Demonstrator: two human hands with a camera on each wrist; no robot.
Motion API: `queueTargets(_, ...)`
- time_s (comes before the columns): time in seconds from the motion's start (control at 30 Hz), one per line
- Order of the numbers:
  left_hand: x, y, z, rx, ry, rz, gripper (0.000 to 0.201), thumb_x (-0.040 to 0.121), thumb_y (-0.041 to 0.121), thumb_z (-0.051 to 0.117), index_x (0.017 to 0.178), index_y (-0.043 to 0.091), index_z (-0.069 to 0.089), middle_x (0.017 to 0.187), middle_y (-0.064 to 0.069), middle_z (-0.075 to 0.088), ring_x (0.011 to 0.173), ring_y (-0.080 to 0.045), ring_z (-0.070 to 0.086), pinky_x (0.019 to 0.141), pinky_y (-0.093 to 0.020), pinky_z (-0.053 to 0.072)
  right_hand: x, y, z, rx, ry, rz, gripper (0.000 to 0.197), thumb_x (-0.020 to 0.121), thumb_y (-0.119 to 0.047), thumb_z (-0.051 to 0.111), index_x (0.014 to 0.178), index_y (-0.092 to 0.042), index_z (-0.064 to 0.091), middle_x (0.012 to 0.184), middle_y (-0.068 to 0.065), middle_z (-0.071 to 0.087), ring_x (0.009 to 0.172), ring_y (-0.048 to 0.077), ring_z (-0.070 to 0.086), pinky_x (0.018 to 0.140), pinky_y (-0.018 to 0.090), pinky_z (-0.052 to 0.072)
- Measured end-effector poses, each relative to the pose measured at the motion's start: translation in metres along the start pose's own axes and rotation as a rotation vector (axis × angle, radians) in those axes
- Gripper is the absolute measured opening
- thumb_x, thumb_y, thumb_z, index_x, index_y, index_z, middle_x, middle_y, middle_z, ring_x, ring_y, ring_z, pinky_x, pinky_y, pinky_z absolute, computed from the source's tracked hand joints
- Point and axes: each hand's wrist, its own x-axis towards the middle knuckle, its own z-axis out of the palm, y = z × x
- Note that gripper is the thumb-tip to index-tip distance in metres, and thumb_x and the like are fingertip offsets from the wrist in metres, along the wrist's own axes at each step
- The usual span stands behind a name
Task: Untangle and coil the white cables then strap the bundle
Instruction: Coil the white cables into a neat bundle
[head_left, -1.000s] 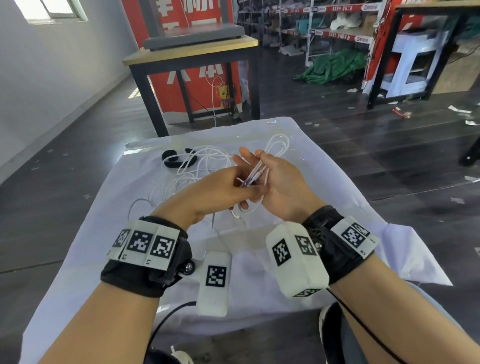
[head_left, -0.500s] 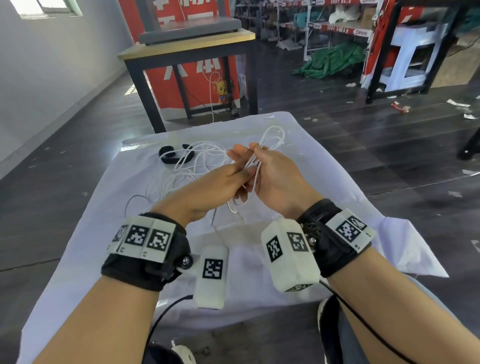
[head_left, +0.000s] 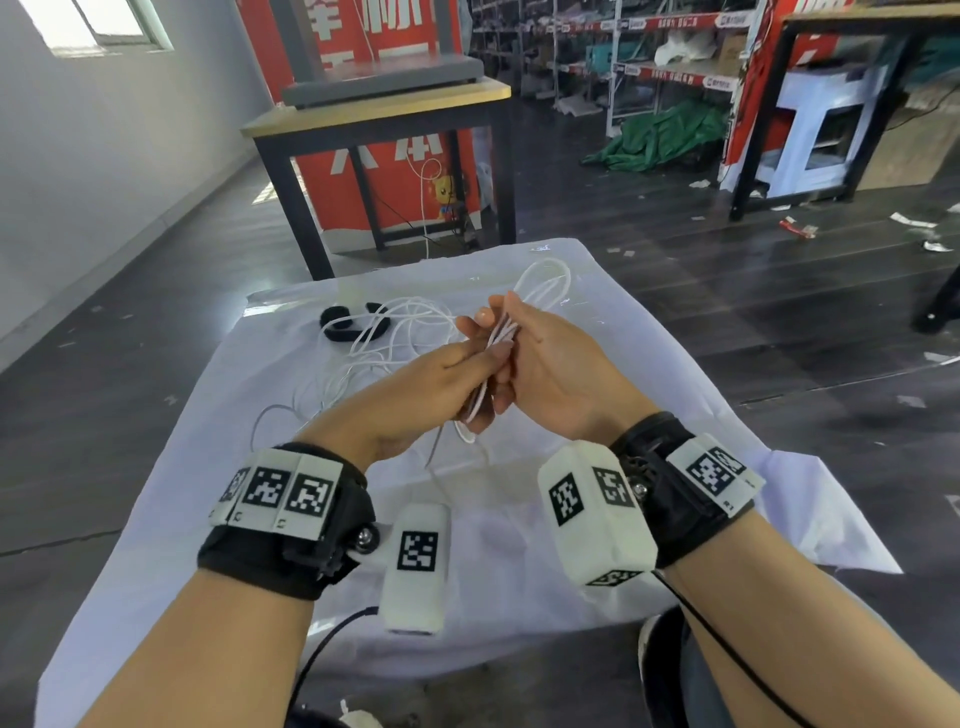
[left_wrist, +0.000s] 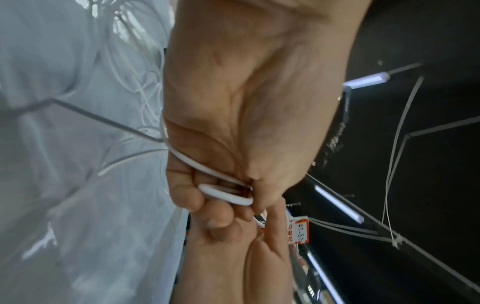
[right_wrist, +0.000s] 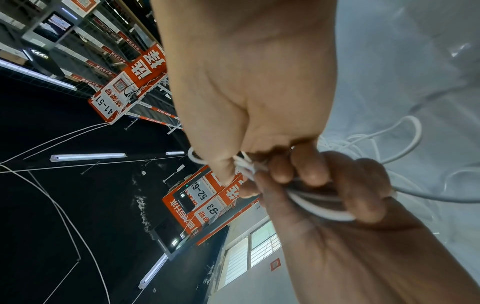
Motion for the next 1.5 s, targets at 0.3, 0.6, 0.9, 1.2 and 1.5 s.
queueTargets(0.3,-0.004,0.009,-0.004,-0.328,-0.067,-0.041,0.037,0.103,0.035,0.037,0.084,0.008,0.054,0.070,-0.007,0.059,0.059,-0.016,0.048,0.056,-0.022,0.045,-0.004,0.006,0.006,0.036,-0.037,-0.055,0.030,0.104,-0.030,0.034,0.084,-0.015,0.051,0.076,0.000,0.067,0.100,0.027,0.066,0.042,0.022,0.045)
queueTargets(0.6,-0.020,0.006,-0.024,0.317,-0.215,-0.133,0.024,0.097,0.027,0.053,0.118,0.021,0.063,0.088,0.005,0.074,0.073,-0.004,0.063,0.076,-0.015,0.049,0.003,-0.022,-0.028,0.571,0.488,-0.492,0.029,0.104,-0.012,0.026,0.077,-0.012,0.038,0.071,0.007,0.042,0.072,0.021,0.058,0.076,0.038,0.058)
queueTargets(0.9,-0.026,-0.002,-0.052,0.189,0.002,-0.092,0.014,0.091,0.013,0.061,0.099,0.015,0.073,0.071,0.002,0.067,0.068,-0.008,0.058,0.073,-0.017,0.050,0.000,-0.019,-0.034,0.158,0.791,-0.436,0.028,0.104,-0.025,0.028,0.081,-0.016,0.042,0.079,0.001,0.040,0.063,0.016,0.058,0.055,0.022,0.051)
queueTargets(1.2,-0.017,0.000,-0.049,-0.003,0.425,0.116,0.014,0.091,0.017,0.062,0.095,0.022,0.074,0.077,0.005,0.065,0.069,-0.004,0.054,0.078,-0.020,0.052,0.003,-0.012,-0.027,-0.428,0.527,-0.055,0.026,0.102,-0.016,0.032,0.080,-0.013,0.046,0.062,-0.001,0.034,0.040,0.006,0.027,0.033,0.015,0.018)
queueTargets(1.5,-0.022,0.010,-0.040,0.139,-0.037,0.014,0.020,0.081,0.030,0.067,0.097,0.025,0.078,0.067,-0.005,0.056,0.051,-0.006,0.039,0.056,-0.018,0.039,0.000,-0.003,-0.018,-0.573,0.245,0.156,0.026,0.103,-0.020,0.036,0.081,-0.011,0.046,0.058,-0.001,0.038,0.038,0.004,0.042,0.036,0.014,0.028)
